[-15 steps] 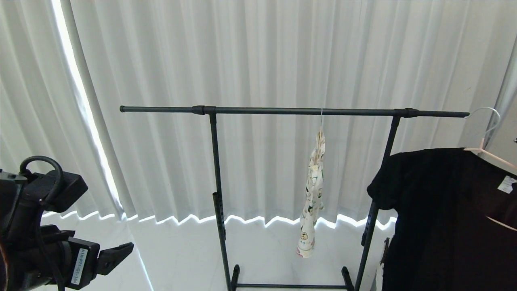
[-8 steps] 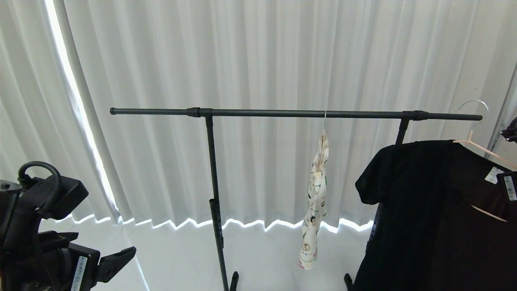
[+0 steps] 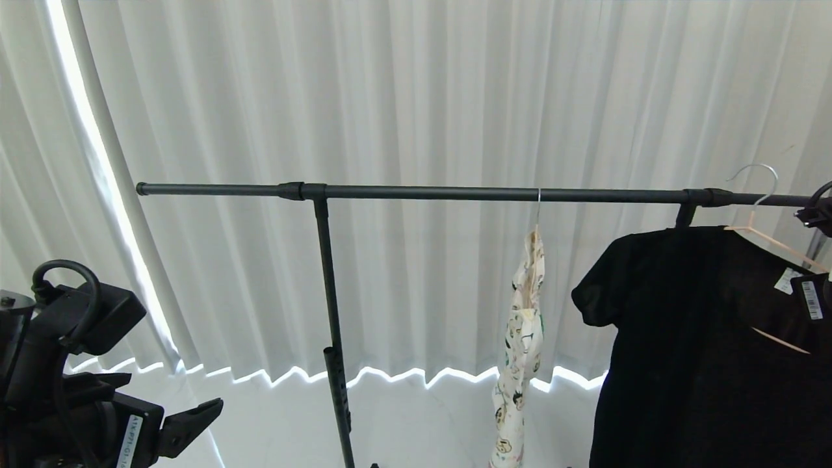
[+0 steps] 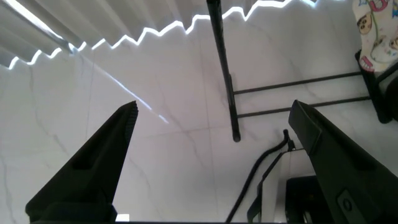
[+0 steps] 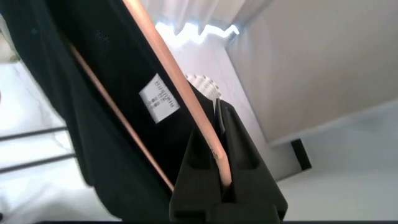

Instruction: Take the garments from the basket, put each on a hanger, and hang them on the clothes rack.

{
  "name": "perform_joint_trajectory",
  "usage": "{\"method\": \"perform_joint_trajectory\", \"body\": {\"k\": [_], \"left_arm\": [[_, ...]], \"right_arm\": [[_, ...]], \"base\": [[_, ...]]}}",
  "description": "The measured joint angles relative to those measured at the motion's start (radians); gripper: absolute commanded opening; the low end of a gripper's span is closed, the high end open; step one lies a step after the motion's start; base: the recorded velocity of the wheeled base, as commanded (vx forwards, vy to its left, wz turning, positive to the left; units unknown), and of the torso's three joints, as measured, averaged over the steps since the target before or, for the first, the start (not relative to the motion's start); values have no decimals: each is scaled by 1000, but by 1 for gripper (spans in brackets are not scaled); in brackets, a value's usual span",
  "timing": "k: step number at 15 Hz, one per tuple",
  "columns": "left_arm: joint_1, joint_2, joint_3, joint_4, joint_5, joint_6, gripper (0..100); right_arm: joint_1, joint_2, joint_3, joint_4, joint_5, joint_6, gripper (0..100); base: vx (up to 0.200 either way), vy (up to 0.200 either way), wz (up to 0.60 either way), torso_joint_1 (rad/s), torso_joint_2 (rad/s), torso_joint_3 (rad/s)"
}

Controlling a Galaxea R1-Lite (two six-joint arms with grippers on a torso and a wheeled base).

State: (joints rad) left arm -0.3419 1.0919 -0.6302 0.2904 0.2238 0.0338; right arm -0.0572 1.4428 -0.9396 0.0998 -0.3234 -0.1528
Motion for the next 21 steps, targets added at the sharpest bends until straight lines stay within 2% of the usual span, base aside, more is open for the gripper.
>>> {"method": "perform_joint_trajectory", "body": {"k": [3,9,15,18,21], "left_arm": [[-1,0,-1,-1,0,0,100],[-17,-12,11,-50,-2,0,100],[-25,-28,24,-54,-2,0,100],[-25,-32,32,-54,-2,0,100],[-25,-34,34,-54,-2,0,100]], "right_arm": [[14,30,-27,-1,0,0,0],[50,84,-41,-24,-1,1,0],[68,188,-57,-74,-3,1,0],[80,230,-60,-117,-42,1,0],[85,253,-64,-123,-46,1,0]], "base": [[200,0,0,1,1,-1],[0,0,0,0,0,0],[0,0,0,0,0,0],[0,0,0,0,0,0],[0,0,0,0,0,0]]}}
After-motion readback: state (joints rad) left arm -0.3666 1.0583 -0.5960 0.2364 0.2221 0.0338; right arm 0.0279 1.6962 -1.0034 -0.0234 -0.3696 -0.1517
